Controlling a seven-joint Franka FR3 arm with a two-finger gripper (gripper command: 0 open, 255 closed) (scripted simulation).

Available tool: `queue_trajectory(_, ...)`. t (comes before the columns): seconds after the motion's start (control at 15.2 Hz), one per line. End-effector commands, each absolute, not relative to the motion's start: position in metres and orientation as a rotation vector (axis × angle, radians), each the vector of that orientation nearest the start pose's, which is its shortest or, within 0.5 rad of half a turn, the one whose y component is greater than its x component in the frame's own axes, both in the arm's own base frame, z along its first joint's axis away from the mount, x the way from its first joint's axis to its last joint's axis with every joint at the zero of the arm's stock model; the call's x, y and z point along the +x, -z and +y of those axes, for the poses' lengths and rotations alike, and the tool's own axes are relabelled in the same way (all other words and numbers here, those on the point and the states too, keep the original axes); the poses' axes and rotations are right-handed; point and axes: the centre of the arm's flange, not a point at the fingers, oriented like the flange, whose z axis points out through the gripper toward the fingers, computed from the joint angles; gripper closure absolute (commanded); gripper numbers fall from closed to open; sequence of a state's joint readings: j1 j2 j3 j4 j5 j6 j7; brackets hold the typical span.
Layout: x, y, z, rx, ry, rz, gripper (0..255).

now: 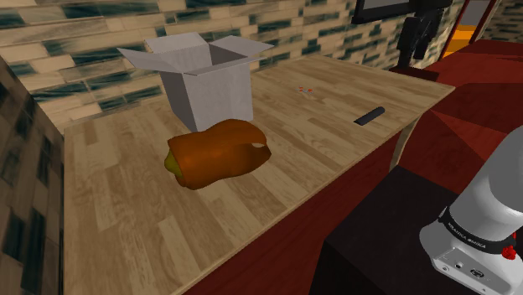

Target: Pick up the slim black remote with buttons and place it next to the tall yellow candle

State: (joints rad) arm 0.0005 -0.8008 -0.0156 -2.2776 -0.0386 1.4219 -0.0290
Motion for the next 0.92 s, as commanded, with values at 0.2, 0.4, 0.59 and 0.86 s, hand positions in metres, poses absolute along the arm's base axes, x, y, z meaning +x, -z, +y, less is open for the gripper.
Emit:
queue_trajectory(0.2, 0.282, -0.597, -0.044, -3.151, -0.091, -0.226, 0)
queue_trajectory(0.4, 0.282, -0.575, -0.077, -3.123, -0.093, -0.426, 0)
queue_trajectory(0.59, 0.286, -0.552, -0.110, -3.082, -0.095, -0.625, 0)
queue_trajectory(0.86, 0.297, -0.522, -0.152, -3.007, -0.096, -0.883, 0)
